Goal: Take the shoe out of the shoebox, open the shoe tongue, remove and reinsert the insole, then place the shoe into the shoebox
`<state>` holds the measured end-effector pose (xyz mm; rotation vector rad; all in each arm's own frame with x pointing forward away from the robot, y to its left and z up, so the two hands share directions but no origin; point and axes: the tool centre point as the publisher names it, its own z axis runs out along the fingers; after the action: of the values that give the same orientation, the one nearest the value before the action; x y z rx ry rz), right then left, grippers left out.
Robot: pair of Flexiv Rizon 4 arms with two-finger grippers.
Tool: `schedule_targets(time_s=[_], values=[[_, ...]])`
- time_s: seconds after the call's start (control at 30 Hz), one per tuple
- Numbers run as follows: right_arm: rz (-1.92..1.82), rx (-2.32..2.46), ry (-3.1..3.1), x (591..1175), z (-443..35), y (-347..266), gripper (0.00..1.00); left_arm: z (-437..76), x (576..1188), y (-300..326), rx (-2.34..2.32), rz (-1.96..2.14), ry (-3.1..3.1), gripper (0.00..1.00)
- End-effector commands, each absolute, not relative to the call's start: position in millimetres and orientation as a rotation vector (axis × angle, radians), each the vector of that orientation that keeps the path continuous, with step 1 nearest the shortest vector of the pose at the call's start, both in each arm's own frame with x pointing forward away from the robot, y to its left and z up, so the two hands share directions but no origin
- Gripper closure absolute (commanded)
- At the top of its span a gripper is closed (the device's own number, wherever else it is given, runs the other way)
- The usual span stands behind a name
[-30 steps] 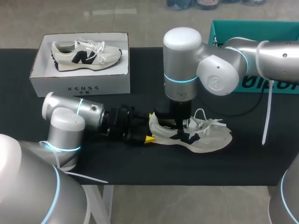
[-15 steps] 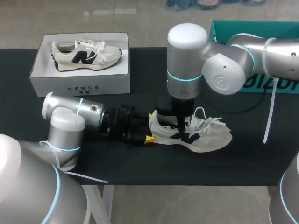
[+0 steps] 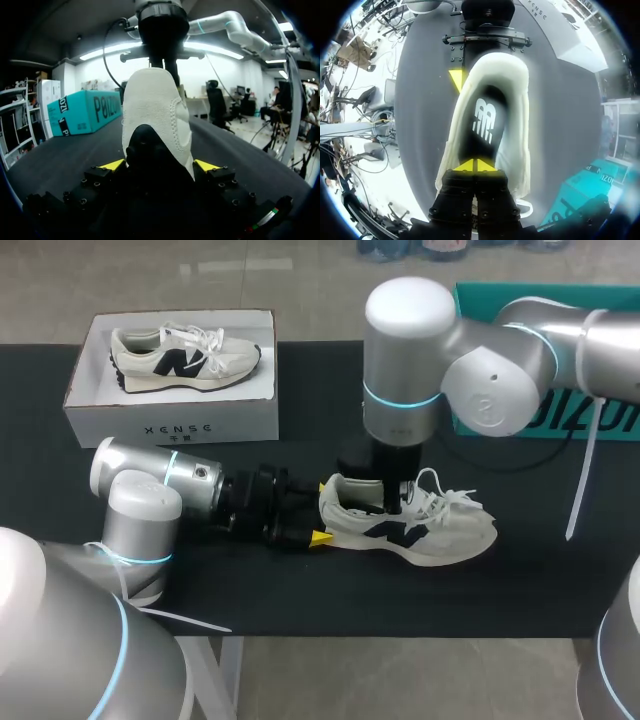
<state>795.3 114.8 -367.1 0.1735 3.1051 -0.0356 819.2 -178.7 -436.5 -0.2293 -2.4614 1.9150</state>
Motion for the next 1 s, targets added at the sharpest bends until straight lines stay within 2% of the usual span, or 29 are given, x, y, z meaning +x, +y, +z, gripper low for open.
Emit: schedule_targets(time_s=[0.03, 0.3, 0.47, 0.6, 0.73, 1.0], values=[[-0.036, 0.168, 3.101, 794.6, -363.5, 112.4, 1.00, -439.6, 820.0, -181.0, -0.227, 1.913, -2.464, 1.00], [-0.043, 0.168, 3.104, 797.4, -371.6, 118.7, 1.00, -439.6, 820.0, -181.0, -0.227, 1.913, -2.464, 1.00], [-0.051, 0.164, 3.108, 802.5, -377.1, 118.9, 0.75, -439.6, 820.0, -181.0, -0.227, 1.913, -2.464, 1.00], [-0.051, 0.161, 3.112, 804.7, -378.5, 119.2, 0.65, -439.6, 820.0, -181.0, -0.227, 1.913, -2.464, 1.00], [-0.053, 0.159, 3.111, 805.9, -378.2, 119.3, 0.66, -439.6, 820.0, -181.0, -0.227, 1.913, -2.464, 1.00], [-0.070, 0.160, 3.103, 811.9, -378.7, 117.9, 0.62, -439.6, 820.0, -181.0, -0.227, 1.913, -2.464, 1.00]])
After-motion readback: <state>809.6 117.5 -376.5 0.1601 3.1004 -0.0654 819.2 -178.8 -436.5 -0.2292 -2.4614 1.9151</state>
